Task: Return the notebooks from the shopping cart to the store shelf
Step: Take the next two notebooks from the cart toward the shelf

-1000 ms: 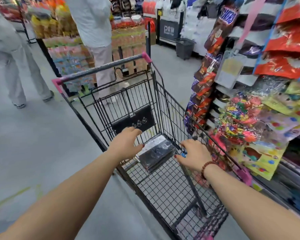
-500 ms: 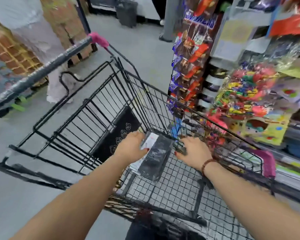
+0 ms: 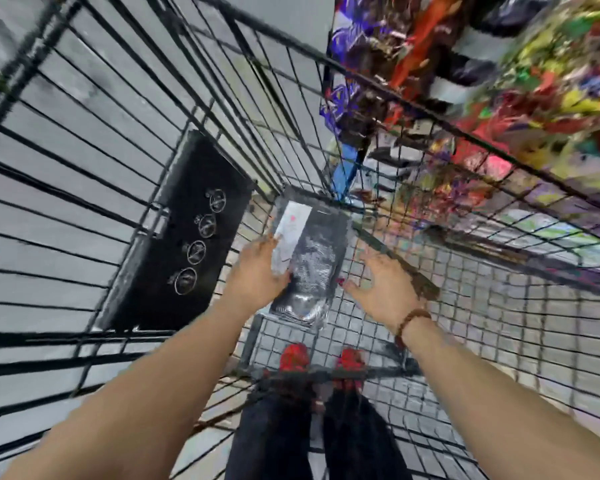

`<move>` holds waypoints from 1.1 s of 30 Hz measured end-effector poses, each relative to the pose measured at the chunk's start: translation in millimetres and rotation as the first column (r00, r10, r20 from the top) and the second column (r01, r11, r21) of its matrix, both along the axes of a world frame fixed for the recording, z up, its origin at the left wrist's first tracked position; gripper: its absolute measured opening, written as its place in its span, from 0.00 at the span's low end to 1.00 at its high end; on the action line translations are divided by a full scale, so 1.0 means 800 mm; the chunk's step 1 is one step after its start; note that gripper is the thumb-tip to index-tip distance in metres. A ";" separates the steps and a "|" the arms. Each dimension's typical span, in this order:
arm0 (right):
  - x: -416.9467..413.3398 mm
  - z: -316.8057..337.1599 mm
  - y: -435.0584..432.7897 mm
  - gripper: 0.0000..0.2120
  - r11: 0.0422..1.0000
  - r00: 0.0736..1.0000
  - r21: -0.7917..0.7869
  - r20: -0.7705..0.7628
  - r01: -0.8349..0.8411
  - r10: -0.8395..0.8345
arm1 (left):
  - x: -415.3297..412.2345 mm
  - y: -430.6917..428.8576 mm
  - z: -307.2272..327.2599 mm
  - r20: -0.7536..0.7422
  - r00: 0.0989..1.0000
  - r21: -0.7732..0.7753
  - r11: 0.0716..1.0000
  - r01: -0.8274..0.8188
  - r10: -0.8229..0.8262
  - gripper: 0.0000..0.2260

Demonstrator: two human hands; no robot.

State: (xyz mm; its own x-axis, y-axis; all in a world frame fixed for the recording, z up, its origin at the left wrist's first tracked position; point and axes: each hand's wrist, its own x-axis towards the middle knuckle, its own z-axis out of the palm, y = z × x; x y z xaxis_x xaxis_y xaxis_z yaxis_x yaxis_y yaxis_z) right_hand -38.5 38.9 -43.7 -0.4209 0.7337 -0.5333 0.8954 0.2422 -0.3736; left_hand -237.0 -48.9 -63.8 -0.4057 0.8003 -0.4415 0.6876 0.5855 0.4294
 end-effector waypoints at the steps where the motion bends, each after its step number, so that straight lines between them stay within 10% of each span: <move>1: -0.001 -0.012 -0.001 0.31 1.000 1.000 -0.016 -0.010 0.019 -0.019 | 0.001 0.001 -0.012 -0.001 1.000 0.011 1.000 -0.004 0.004 0.30; 7: -0.011 -0.076 -0.006 0.29 0.958 0.951 -0.168 -0.168 0.233 -0.261 | -0.006 0.007 -0.076 0.044 0.986 0.061 0.985 -0.164 0.161 0.38; 19: -0.017 -0.119 -0.015 0.20 0.622 0.537 -0.588 -0.343 0.517 -0.771 | 0.061 -0.001 -0.088 0.121 0.958 0.173 0.945 -0.278 0.260 0.38; 28: 0.013 -0.131 0.000 0.12 0.544 0.404 -0.471 -0.370 0.695 -0.837 | 0.038 0.003 -0.086 0.159 0.943 0.306 0.894 -0.329 0.293 0.16; 33: 0.045 -0.126 0.005 0.08 0.487 0.293 -0.390 -0.461 0.781 -0.838 | 0.022 0.003 -0.091 0.188 0.906 0.213 0.885 -0.413 0.378 0.23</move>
